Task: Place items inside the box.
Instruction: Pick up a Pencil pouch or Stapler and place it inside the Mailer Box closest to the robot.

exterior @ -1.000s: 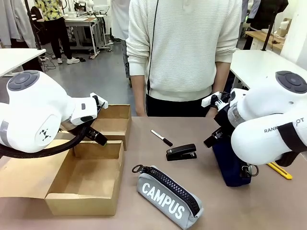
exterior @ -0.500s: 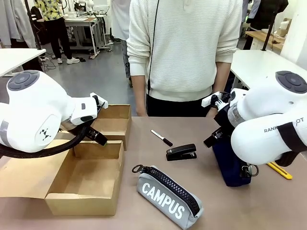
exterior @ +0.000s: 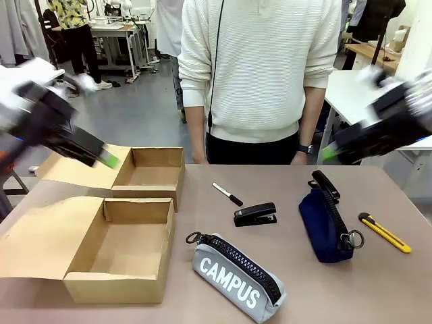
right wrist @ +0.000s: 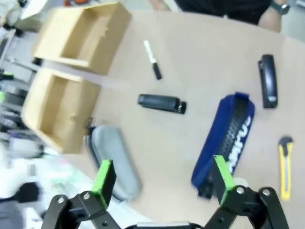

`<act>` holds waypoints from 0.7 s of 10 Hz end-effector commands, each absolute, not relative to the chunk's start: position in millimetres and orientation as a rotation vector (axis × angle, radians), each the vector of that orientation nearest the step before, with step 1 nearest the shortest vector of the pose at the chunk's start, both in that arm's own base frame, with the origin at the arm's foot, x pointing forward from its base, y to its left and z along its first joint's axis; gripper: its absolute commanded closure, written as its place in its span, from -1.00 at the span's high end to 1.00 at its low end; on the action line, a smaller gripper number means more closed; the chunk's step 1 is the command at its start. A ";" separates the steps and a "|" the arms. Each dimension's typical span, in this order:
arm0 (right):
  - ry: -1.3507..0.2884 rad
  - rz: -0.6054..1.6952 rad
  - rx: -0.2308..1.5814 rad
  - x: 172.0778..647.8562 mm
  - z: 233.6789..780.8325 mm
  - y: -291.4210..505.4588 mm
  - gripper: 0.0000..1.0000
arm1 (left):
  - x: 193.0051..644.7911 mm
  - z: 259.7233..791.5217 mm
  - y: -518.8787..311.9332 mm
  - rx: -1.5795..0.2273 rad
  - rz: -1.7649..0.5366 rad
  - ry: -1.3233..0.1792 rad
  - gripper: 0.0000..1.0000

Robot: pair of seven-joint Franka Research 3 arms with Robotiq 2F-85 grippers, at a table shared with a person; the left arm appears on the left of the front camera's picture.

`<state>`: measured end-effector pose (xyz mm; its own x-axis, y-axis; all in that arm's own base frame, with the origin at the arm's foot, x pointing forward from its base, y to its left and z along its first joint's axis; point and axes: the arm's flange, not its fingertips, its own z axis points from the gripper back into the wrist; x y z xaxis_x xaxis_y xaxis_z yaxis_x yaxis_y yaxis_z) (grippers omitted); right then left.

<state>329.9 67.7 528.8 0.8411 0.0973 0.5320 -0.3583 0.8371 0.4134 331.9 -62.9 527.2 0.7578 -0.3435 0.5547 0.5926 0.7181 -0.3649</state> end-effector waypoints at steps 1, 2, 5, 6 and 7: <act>-0.604 0.037 0.692 271.9 544.9 -39.1 1.00 | 338.6 543.6 37.1 -0.793 -0.369 -0.486 1.00; -0.679 -0.074 0.770 239.5 538.2 -103.2 1.00 | 336.1 534.6 105.8 -0.941 -0.168 -0.548 1.00; -0.882 -0.397 0.931 175.4 483.5 -197.9 1.00 | 296.2 465.6 188.2 -1.169 0.414 -0.745 1.00; -0.892 -0.422 0.917 170.3 469.1 -204.6 1.00 | 293.0 440.1 193.0 -1.232 0.538 -0.749 1.00; -0.886 -0.476 0.838 171.1 468.8 -204.9 1.00 | 297.7 427.7 184.4 -1.236 0.606 -0.743 1.00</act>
